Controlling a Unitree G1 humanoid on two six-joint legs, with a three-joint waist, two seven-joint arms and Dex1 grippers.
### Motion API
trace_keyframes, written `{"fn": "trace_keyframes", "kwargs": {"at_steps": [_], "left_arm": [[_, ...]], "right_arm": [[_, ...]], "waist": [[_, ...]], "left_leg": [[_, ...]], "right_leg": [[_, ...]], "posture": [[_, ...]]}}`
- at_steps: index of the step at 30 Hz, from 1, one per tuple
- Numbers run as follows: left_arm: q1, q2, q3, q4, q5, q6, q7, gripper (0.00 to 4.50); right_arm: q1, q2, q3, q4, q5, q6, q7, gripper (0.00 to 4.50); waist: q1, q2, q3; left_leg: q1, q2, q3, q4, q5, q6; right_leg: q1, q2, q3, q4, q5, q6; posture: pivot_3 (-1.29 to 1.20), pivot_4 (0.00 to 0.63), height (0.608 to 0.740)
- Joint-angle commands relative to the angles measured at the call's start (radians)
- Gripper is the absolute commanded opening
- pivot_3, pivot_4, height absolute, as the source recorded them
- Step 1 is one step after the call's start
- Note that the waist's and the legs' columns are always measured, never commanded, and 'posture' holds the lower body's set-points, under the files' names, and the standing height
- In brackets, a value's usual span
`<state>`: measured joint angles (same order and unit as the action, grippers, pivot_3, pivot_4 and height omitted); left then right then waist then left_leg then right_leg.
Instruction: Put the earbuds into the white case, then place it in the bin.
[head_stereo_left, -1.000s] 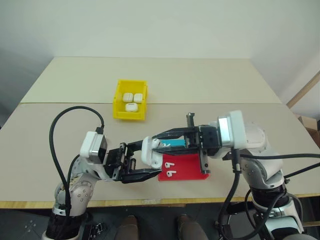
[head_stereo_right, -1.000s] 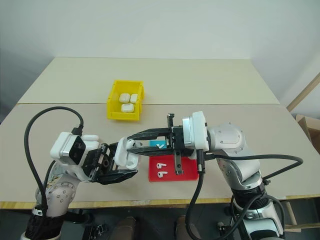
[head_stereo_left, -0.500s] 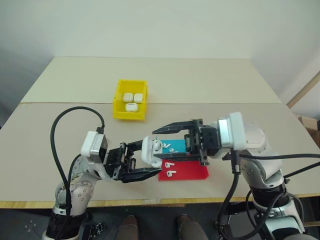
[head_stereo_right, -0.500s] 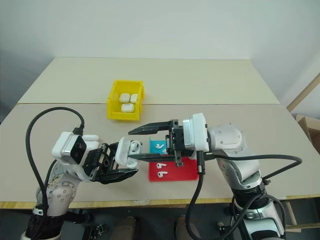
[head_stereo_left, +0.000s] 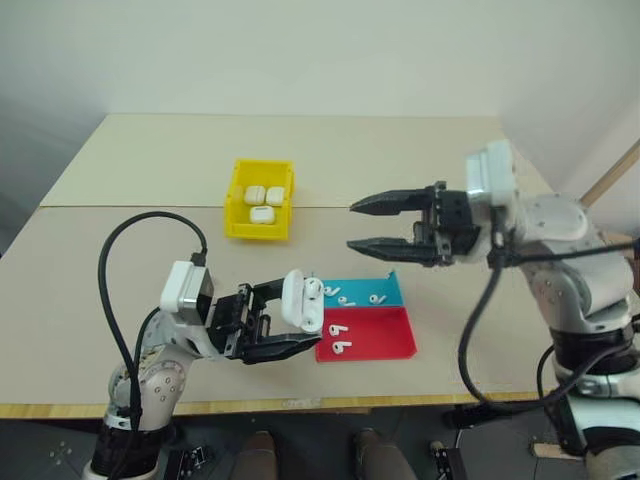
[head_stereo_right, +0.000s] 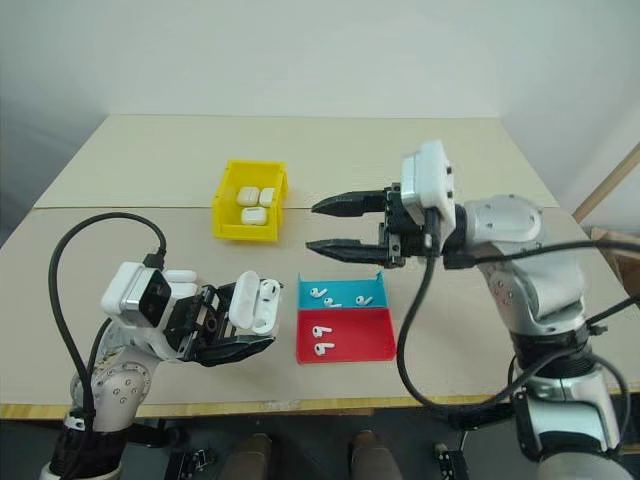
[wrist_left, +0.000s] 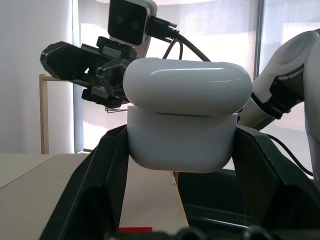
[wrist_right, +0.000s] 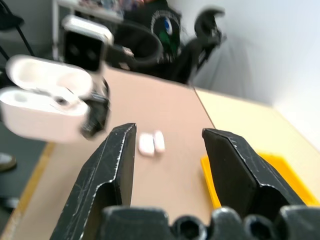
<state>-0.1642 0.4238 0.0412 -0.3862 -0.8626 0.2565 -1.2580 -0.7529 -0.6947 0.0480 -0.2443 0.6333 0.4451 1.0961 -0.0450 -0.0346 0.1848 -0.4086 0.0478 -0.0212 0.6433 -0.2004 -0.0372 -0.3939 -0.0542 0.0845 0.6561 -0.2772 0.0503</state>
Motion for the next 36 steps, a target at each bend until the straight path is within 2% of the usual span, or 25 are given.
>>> {"fn": "trace_keyframes", "kwargs": {"at_steps": [1, 8, 12, 16, 21, 26, 36], "left_arm": [[0.033, 0.005, 0.016, -0.055, 0.003, -0.028, 0.014, 2.8], [0.128, 0.087, 0.112, -0.056, -0.004, -0.045, 0.001, 2.8], [0.169, 0.152, 0.17, -0.033, -0.006, -0.047, -0.039, 2.8], [0.224, 0.208, 0.236, -0.018, -0.024, -0.041, -0.077, 2.8], [0.301, 0.254, 0.293, -0.001, -0.003, -0.06, -0.13, 2.8], [0.349, 0.252, 0.302, -0.02, 0.019, -0.087, -0.139, 2.8], [0.368, 0.232, 0.28, -0.051, 0.032, -0.1, -0.121, 2.8]], "right_arm": [[-0.054, -0.032, 0.056, 0.045, -0.064, 0.073, 0.007, 2.59], [-0.04, -0.094, 0.225, 0.028, -0.248, 0.087, 0.051, 2.59], [-0.087, -0.111, 0.341, 0.056, -0.391, 0.063, 0.096, 2.59], [-0.165, -0.105, 0.453, 0.122, -0.541, -0.001, 0.154, 2.59], [-0.263, -0.034, 0.53, 0.212, -0.641, 0.013, 0.199, 2.59], [-0.322, 0.015, 0.594, 0.261, -0.711, 0.001, 0.273, 2.59], [-0.342, 0.113, 0.631, 0.381, -0.846, -0.213, 0.256, 2.59]], "waist": [[-0.001, 0.0, 0.0], [0.003, 0.0, 0.0], [0.001, 0.0, 0.0], [-0.001, 0.001, 0.001], [-0.003, 0.001, 0.001], [0.003, 0.002, 0.001], [0.001, 0.002, 0.001]], "left_leg": [[0.0, 0.0, 0.0, 0.0, 0.0, 0.0], [-0.01, 0.0, 0.0, 0.0, 0.0, 0.0], [-0.01, 0.0, 0.0, 0.0, 0.0, 0.0], [-0.01, 0.0, 0.001, 0.0, 0.0, 0.0], [-0.01, 0.001, 0.001, 0.0, 0.0, 0.0], [-0.011, 0.001, 0.001, 0.0, 0.0, 0.0], [-0.011, 0.001, 0.001, 0.0, 0.0, 0.0]], "right_leg": [[0.0, 0.0, 0.0, 0.0, 0.0, 0.0], [-0.01, 0.0, 0.0, 0.001, 0.0, 0.0], [-0.011, -0.001, 0.0, 0.001, 0.0, 0.0], [-0.012, 0.0, 0.0, 0.001, 0.0, 0.0], [-0.012, 0.0, 0.0, 0.001, 0.0, -0.001], [-0.012, 0.0, 0.0, 0.002, 0.0, -0.001], [-0.013, 0.0, -0.001, 0.003, 0.001, -0.002]], "posture": [[0.0, 0.15, 0.74], [0.0, 0.15, 0.74], [0.0, 0.15, 0.74], [0.0, 0.15, 0.74], [0.0, 0.15, 0.74], [0.0, 0.15, 0.74], [0.0, 0.15, 0.74]]}}
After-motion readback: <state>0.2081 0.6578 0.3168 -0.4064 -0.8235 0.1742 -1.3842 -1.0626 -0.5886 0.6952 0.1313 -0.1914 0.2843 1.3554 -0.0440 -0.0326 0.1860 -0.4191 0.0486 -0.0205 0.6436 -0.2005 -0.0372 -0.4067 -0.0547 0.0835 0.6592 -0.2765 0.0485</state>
